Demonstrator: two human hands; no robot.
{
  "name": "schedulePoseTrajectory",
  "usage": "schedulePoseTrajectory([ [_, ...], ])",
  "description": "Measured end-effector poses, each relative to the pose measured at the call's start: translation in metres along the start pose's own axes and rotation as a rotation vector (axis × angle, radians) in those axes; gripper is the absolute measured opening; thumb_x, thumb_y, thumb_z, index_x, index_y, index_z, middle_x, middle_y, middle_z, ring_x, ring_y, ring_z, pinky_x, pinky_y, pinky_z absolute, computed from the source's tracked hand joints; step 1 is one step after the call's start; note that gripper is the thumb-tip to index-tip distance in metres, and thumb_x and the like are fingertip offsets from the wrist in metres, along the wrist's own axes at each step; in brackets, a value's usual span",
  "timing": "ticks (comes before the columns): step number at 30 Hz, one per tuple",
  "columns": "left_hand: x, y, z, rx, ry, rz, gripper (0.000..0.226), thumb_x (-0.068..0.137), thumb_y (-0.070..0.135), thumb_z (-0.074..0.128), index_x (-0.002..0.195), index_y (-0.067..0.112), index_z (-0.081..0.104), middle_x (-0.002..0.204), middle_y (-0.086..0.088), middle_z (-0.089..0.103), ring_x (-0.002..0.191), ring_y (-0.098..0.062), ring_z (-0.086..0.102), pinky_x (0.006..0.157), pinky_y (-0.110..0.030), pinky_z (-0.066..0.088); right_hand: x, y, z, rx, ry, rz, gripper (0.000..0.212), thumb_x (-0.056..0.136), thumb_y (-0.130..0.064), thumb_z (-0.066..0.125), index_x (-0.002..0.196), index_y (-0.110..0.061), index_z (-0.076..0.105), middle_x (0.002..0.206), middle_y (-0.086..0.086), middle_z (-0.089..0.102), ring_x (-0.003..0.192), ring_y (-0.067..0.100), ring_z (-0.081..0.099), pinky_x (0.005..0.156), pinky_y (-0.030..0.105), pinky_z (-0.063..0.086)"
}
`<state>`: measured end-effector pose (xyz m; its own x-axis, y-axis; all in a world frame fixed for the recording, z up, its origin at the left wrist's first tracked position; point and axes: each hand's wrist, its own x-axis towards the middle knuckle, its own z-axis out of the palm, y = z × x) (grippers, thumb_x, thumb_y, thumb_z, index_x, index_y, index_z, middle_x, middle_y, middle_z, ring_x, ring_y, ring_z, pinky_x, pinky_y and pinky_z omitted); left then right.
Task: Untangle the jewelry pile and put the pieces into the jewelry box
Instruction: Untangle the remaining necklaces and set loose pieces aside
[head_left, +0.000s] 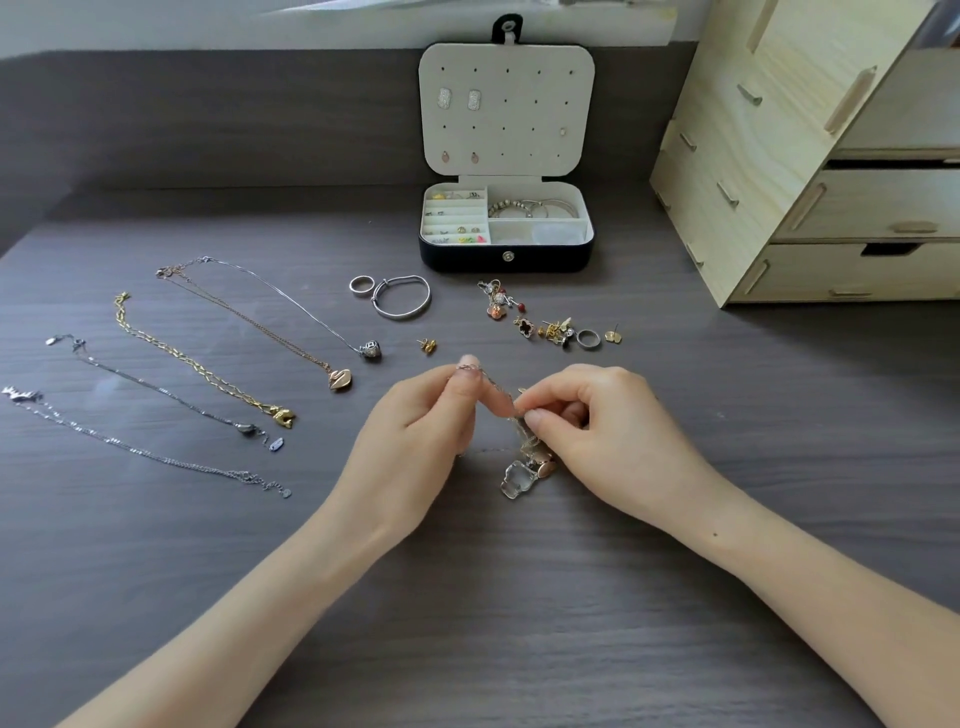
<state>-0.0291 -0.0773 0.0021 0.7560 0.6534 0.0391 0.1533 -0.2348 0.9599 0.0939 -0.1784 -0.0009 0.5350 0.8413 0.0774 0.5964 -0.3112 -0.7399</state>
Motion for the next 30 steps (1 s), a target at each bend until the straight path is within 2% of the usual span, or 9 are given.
schedulePoseTrajectory([
  [6,0.001,0.002,-0.004,-0.198,-0.026,-0.01,0.042,0.092,0.039,0.037,0.086,0.014,0.07,0.045,0.008,0.028,0.045,-0.008,0.023,0.048,-0.018,0.021,-0.002,0.0,0.0,0.001,-0.004,0.016,0.017,0.084,-0.009,0.062,0.078,-0.021,0.071,0.065,-0.017,0.056,0.059,-0.002,0.051,0.059,0.008,0.036],
  [11,0.002,0.003,-0.002,-0.277,0.026,-0.109,0.039,0.101,0.03,0.031,0.105,0.012,0.065,0.043,-0.002,0.045,0.043,-0.011,0.035,0.043,-0.014,0.031,-0.001,-0.002,-0.004,0.092,-0.014,0.082,0.022,0.084,-0.01,0.062,0.07,-0.027,0.06,0.068,-0.011,0.061,0.064,0.006,0.057,0.062,0.014,0.045],
  [13,0.003,0.005,-0.002,-0.293,0.035,-0.141,0.038,0.101,0.03,0.032,0.103,0.011,0.065,0.046,-0.004,0.051,0.044,-0.011,0.038,0.043,-0.014,0.032,0.001,-0.003,-0.006,0.172,-0.028,0.105,0.02,0.084,-0.01,0.064,0.07,-0.025,0.061,0.069,-0.008,0.062,0.063,0.007,0.058,0.06,0.016,0.047],
  [15,0.005,0.005,-0.003,-0.266,0.043,-0.16,0.034,0.1,0.026,0.036,0.097,0.01,0.065,0.049,-0.003,0.056,0.043,-0.011,0.041,0.043,-0.014,0.032,0.0,-0.005,-0.008,0.285,-0.045,0.118,0.018,0.084,-0.008,0.065,0.071,-0.02,0.062,0.064,-0.01,0.06,0.056,0.001,0.053,0.05,0.011,0.04],
  [19,0.009,0.004,-0.006,-0.113,0.058,-0.185,0.022,0.098,0.017,0.045,0.09,0.012,0.066,0.061,-0.001,0.067,0.045,-0.009,0.044,0.047,-0.013,0.035,-0.001,-0.008,-0.012,0.474,-0.067,0.1,0.016,0.085,-0.004,0.065,0.073,-0.015,0.062,0.061,-0.01,0.057,0.046,-0.002,0.048,0.047,0.009,0.036],
  [22,0.012,0.001,-0.012,0.051,0.052,-0.197,0.014,0.088,0.033,0.058,0.089,0.022,0.068,0.073,0.008,0.072,0.05,-0.007,0.052,0.067,-0.025,0.044,-0.001,-0.009,-0.013,0.527,-0.081,0.071,0.015,0.085,-0.005,0.066,0.074,-0.015,0.064,0.065,-0.006,0.059,0.049,-0.001,0.049,0.049,0.013,0.039],
  [25,0.012,0.001,-0.017,0.28,0.037,-0.191,0.022,0.079,0.047,0.058,0.092,0.031,0.068,0.07,0.015,0.064,0.065,-0.003,0.056,0.072,-0.026,0.041,-0.001,-0.007,-0.011,0.546,-0.085,0.056,0.013,0.085,-0.008,0.066,0.078,-0.019,0.068,0.071,0.0,0.062,0.059,0.003,0.054,0.046,0.02,0.043],
  [27,0.011,0.001,-0.017,0.427,0.076,-0.159,0.019,0.088,0.038,0.06,0.103,0.028,0.068,0.077,0.018,0.056,0.07,0.002,0.053,0.073,-0.025,0.036,0.0,-0.005,-0.009,0.549,-0.077,0.052,0.014,0.086,-0.008,0.065,0.083,-0.02,0.071,0.077,0.007,0.066,0.064,0.006,0.057,0.046,0.02,0.045],
  [30,0.008,-0.002,-0.015,0.612,0.142,-0.062,0.024,0.088,0.033,0.059,0.111,0.026,0.064,0.094,0.008,0.049,0.073,0.004,0.049,0.073,-0.022,0.031,0.001,-0.004,-0.008,0.594,-0.077,0.057,0.019,0.088,-0.004,0.062,0.092,-0.02,0.07,0.088,0.015,0.069,0.068,0.009,0.062,0.047,0.019,0.048],
])
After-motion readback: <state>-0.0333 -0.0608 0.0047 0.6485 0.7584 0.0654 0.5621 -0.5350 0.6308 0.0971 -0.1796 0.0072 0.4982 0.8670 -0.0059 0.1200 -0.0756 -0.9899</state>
